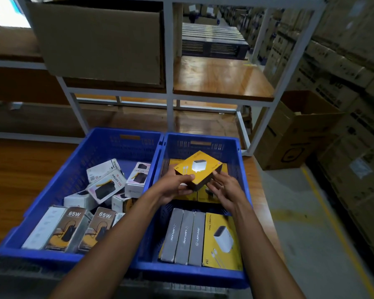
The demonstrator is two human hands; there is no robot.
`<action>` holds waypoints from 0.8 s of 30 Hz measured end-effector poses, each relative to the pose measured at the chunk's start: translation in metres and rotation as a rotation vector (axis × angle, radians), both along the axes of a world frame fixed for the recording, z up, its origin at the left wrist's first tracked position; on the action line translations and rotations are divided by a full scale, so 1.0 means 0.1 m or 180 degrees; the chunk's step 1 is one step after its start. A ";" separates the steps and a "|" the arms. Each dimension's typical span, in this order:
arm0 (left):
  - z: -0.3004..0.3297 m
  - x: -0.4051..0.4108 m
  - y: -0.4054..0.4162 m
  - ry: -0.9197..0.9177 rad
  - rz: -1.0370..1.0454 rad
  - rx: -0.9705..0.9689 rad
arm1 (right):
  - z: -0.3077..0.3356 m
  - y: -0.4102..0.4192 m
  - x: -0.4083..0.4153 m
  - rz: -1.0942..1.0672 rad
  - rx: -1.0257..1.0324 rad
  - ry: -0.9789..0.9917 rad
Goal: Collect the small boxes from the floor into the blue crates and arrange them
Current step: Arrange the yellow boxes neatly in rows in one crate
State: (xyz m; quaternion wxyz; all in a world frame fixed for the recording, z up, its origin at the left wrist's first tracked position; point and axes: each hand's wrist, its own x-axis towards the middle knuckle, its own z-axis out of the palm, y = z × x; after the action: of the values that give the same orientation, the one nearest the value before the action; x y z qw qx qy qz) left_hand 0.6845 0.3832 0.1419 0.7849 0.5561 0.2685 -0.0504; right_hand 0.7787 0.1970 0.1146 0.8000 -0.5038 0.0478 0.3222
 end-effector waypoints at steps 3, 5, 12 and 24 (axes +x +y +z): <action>0.00 -0.01 -0.03 0.0198 -0.0081 -0.0080 | 0.09 0.04 0.00 -0.0182 -0.0431 0.0001; -0.02 -0.01 -0.07 0.0234 -0.0158 -0.0034 | 0.19 0.07 0.00 -0.0192 -0.0562 -0.0088; -0.04 0.04 -0.08 0.0127 -0.0244 -0.0694 | 0.31 -0.01 0.06 0.0251 0.0313 0.0008; -0.48 0.41 -0.10 0.0948 0.0563 -0.0574 | -0.18 0.30 0.16 0.0350 -0.1438 -0.0023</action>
State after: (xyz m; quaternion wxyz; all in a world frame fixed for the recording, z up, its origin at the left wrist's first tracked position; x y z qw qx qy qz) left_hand 0.7252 0.3732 0.0940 0.7845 0.4442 0.4240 -0.0868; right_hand 0.7944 0.2267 0.0964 0.6484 -0.6731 0.0883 0.3445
